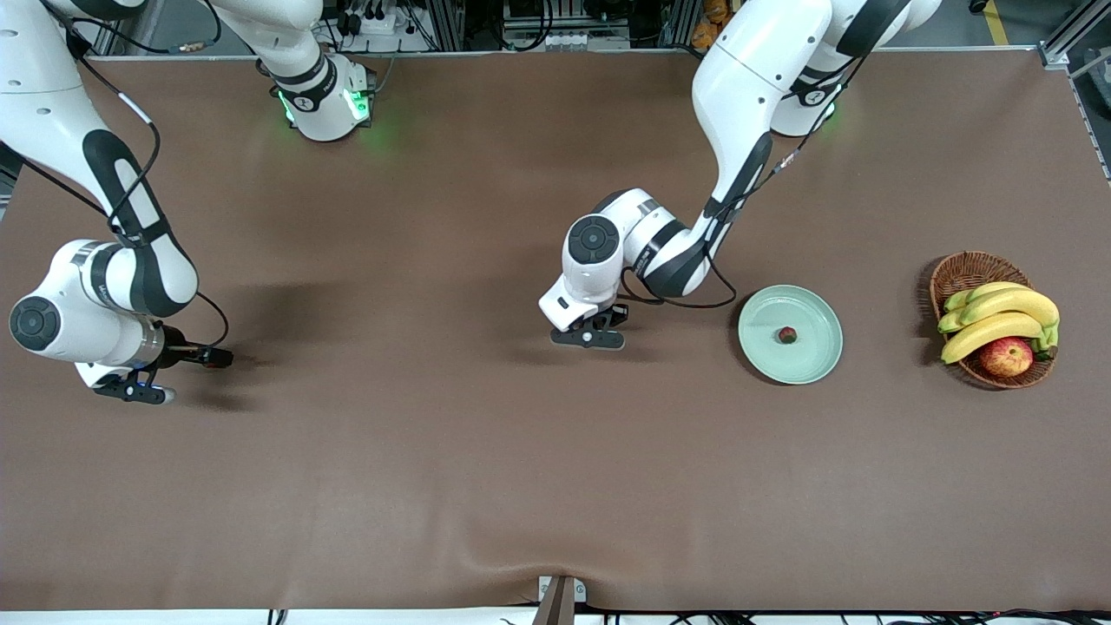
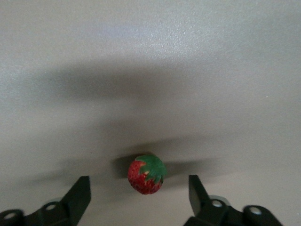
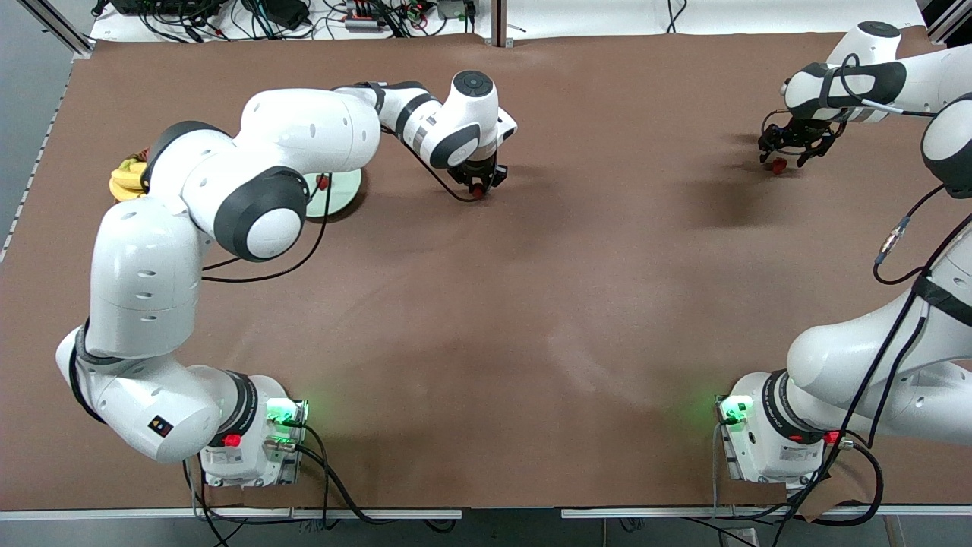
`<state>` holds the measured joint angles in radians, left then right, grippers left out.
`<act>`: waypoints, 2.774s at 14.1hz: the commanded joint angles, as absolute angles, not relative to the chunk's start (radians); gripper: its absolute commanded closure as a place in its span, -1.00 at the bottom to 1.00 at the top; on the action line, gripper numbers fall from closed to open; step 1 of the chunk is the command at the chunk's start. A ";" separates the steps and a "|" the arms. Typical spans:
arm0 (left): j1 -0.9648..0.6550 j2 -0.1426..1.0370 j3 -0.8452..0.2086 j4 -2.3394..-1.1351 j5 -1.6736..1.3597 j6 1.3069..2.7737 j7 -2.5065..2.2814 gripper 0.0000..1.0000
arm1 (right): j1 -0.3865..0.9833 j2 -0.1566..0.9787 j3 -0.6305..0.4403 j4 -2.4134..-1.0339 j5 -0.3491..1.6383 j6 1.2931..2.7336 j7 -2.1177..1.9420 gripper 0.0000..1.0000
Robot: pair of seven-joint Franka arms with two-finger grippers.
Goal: Collect all strawberries into plate
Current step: 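Place the strawberry on the plate with the left gripper while the right gripper lifts, then set the third strawberry on the table with the right gripper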
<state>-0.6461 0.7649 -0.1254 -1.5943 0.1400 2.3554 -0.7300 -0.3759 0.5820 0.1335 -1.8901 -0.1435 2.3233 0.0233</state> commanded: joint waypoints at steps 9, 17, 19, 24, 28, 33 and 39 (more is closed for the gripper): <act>-0.497 0.513 -0.118 -1.705 0.189 2.194 -0.596 1.00 | -0.397 0.552 0.172 -1.902 -0.160 2.338 -0.011 1.00; -0.260 0.260 -0.126 -2.066 0.190 2.282 -0.367 0.92 | -0.393 0.457 0.458 -1.902 -0.158 2.286 -0.015 1.00; -0.216 0.244 -0.126 -2.143 0.190 2.324 -0.334 0.91 | -0.367 0.460 0.509 -1.904 -0.156 2.286 0.026 1.00; -0.100 0.307 -0.129 -2.183 0.196 2.448 -0.198 0.78 | -0.318 0.463 0.663 -1.904 -0.156 2.252 0.217 1.00; -0.100 0.366 -0.127 -2.180 0.195 2.517 -0.195 0.49 | -0.142 0.485 0.660 -1.896 -0.158 2.336 0.456 1.00; -0.115 0.380 -0.127 -2.146 0.195 2.522 -0.195 -0.56 | 0.151 0.593 0.542 -1.780 -0.175 2.411 0.687 1.00; -0.118 0.368 -0.132 -2.126 0.195 2.517 -0.207 -1.00 | 0.491 0.730 0.313 -1.609 -0.172 2.466 0.880 1.00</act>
